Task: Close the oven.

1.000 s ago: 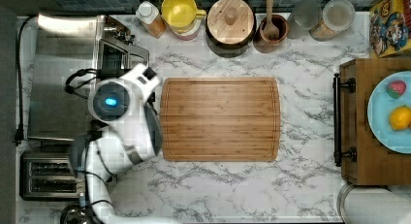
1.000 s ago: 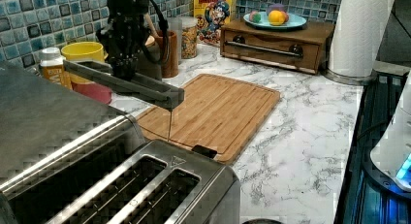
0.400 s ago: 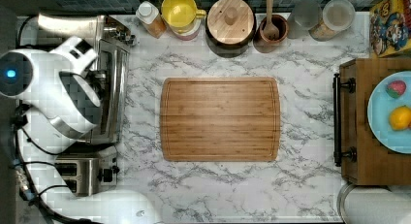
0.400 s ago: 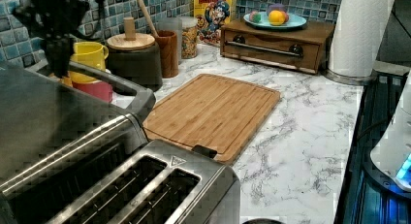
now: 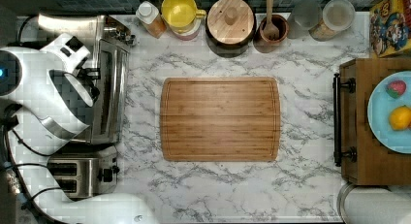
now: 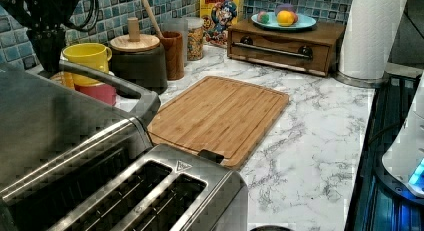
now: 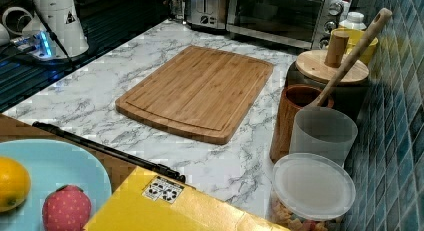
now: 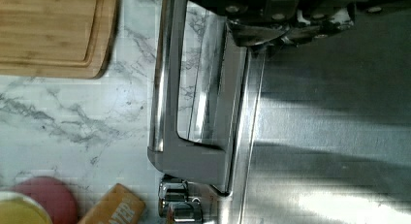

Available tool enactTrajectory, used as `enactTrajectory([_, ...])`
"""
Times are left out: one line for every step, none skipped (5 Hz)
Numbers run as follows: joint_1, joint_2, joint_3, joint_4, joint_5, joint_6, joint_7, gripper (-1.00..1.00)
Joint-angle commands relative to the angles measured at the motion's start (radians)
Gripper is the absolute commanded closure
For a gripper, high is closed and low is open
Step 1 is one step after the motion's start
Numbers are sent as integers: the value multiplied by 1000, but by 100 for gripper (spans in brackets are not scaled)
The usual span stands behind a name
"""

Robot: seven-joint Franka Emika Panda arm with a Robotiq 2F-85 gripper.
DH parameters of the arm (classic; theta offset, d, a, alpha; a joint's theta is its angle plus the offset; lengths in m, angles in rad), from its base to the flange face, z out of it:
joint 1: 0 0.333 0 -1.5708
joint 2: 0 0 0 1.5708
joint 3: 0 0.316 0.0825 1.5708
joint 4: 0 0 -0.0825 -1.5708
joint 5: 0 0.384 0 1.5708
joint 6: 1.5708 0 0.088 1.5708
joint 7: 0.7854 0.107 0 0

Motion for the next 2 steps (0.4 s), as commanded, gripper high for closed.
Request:
enactTrajectory([-30, -144, -11, 44, 14, 12, 37, 100])
enactTrajectory([-26, -144, -17, 44, 16, 13, 36, 100])
